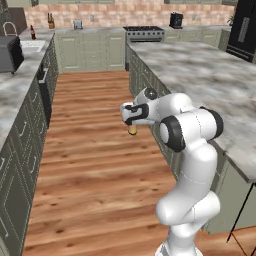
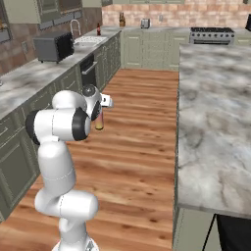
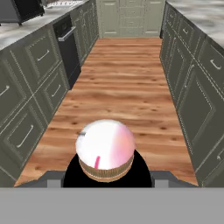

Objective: Place the large bottle from the dining counter next to the other large bottle outside the sink, and place the small bottle from the dining counter next to the other small bottle inside the sink.

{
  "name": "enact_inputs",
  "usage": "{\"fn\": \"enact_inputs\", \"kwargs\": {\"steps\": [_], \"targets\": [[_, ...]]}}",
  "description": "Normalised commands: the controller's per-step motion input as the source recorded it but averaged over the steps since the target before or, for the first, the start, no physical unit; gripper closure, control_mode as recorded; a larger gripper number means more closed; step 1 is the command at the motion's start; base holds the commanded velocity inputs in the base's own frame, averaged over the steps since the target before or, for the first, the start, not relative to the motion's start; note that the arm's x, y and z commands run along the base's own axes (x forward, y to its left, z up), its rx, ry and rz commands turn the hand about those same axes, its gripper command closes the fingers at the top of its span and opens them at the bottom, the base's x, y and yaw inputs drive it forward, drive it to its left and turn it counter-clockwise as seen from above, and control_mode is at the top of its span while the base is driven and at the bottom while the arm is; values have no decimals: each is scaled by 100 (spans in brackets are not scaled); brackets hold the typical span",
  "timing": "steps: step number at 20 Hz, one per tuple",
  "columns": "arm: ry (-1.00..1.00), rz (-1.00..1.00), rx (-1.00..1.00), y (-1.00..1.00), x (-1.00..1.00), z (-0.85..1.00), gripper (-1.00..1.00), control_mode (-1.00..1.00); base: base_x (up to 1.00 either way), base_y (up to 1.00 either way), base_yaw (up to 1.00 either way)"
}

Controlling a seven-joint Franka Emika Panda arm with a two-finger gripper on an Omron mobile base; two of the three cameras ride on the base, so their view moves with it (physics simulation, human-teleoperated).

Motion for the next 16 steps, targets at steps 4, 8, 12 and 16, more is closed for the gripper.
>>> {"fn": "enact_inputs", "kwargs": {"steps": [4,8,12,16], "targets": [[0,0,0,0,0,0,100,100,77,0,0],[0,0,0,0,0,0,100,100,97,0,0],[0,0,0,0,0,0,100,100,100,0,0],[0,0,0,0,0,0,100,100,100,0,0]]}}
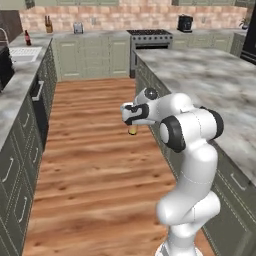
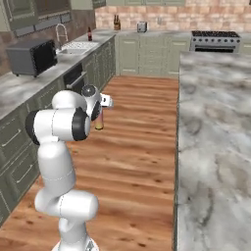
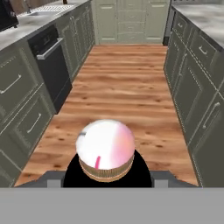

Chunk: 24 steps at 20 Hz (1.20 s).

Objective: Place the large bottle from the dining counter next to the other large bottle outside the sink, and place the small bottle from the dining counter next to the other small bottle inside the sink.

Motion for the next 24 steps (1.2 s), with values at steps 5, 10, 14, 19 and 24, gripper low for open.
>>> {"fn": "enact_inputs", "kwargs": {"steps": [5,10,14,19,24], "targets": [[0,0,0,0,0,0,100,100,100,0,0],[0,0,0,0,0,0,100,100,100,0,0],[0,0,0,0,0,0,100,100,100,0,0],[0,0,0,0,0,0,100,100,100,0,0],[0,0,0,0,0,0,100,100,100,3,0]]}}
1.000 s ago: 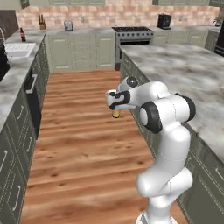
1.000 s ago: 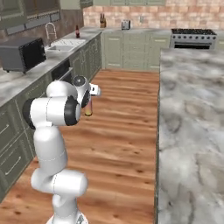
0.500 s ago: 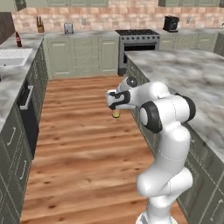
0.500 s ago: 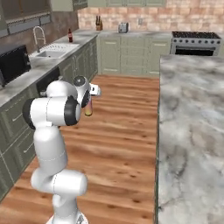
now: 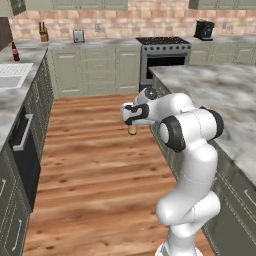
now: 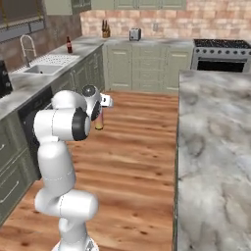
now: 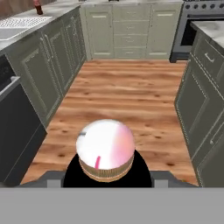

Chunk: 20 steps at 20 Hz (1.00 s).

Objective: Place the large bottle from the dining counter next to the other large bottle outside the sink, and place the small bottle from the dining counter next to the other small bottle inside the sink.

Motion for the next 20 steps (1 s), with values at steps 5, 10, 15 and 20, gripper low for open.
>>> {"fn": "enact_inputs", "kwargs": {"steps": [5,10,15,20], "targets": [[0,0,0,0,0,0,100,100,100,3,0],[0,0,0,0,0,0,100,100,100,6,3],[0,0,0,0,0,0,100,100,100,14,12],[0,0,0,0,0,0,100,100,100,13,12]]}}
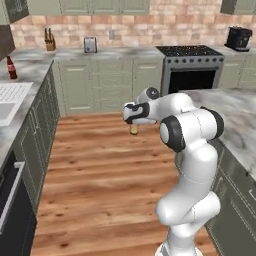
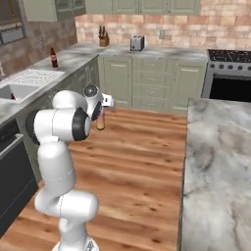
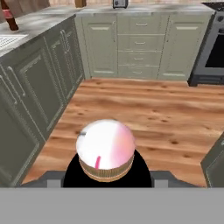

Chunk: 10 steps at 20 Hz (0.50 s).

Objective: Place the large bottle from the dining counter next to the other large bottle outside the sink, and place the small bottle from the dining counter next to the other small bottle inside the sink.

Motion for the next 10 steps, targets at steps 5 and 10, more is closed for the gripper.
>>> {"fn": "enact_inputs", "kwargs": {"steps": [5,10], "targets": [[0,0,0,0,0,0,100,100,100,8,12],[0,0,0,0,0,0,100,100,100,22,18]]}}
